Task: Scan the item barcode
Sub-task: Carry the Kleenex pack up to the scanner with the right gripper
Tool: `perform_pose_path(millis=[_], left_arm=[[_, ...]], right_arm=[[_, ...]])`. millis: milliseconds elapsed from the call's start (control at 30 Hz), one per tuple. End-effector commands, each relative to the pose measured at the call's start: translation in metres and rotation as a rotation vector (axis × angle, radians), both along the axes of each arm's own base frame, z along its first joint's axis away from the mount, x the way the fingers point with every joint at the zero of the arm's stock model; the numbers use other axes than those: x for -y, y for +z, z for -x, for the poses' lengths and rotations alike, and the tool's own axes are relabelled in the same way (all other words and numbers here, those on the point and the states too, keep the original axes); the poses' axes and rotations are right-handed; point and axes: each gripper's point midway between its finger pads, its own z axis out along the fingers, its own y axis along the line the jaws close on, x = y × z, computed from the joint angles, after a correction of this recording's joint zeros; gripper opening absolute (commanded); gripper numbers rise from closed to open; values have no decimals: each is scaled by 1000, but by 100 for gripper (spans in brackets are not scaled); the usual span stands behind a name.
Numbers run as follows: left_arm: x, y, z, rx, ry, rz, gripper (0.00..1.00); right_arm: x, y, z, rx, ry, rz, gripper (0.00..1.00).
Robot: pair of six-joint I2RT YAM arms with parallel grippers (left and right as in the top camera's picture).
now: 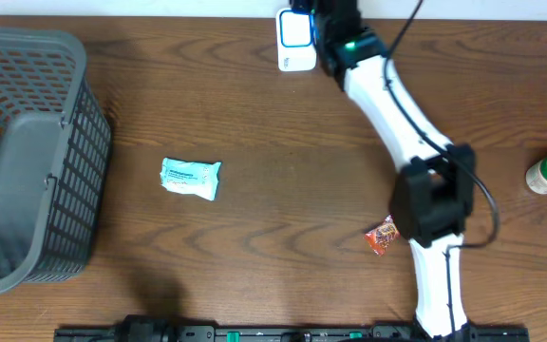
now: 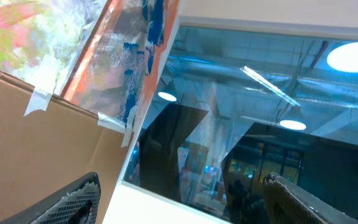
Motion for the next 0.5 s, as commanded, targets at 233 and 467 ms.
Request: perform_pose_path(millis=[233, 467], left_arm=[[1, -15, -28, -26, 6, 5, 84], [1, -16, -30, -23, 8, 3, 84]], right_arm=[[-16, -128, -12, -143, -26, 6, 66], [-15, -114, -14, -128, -26, 3, 67]])
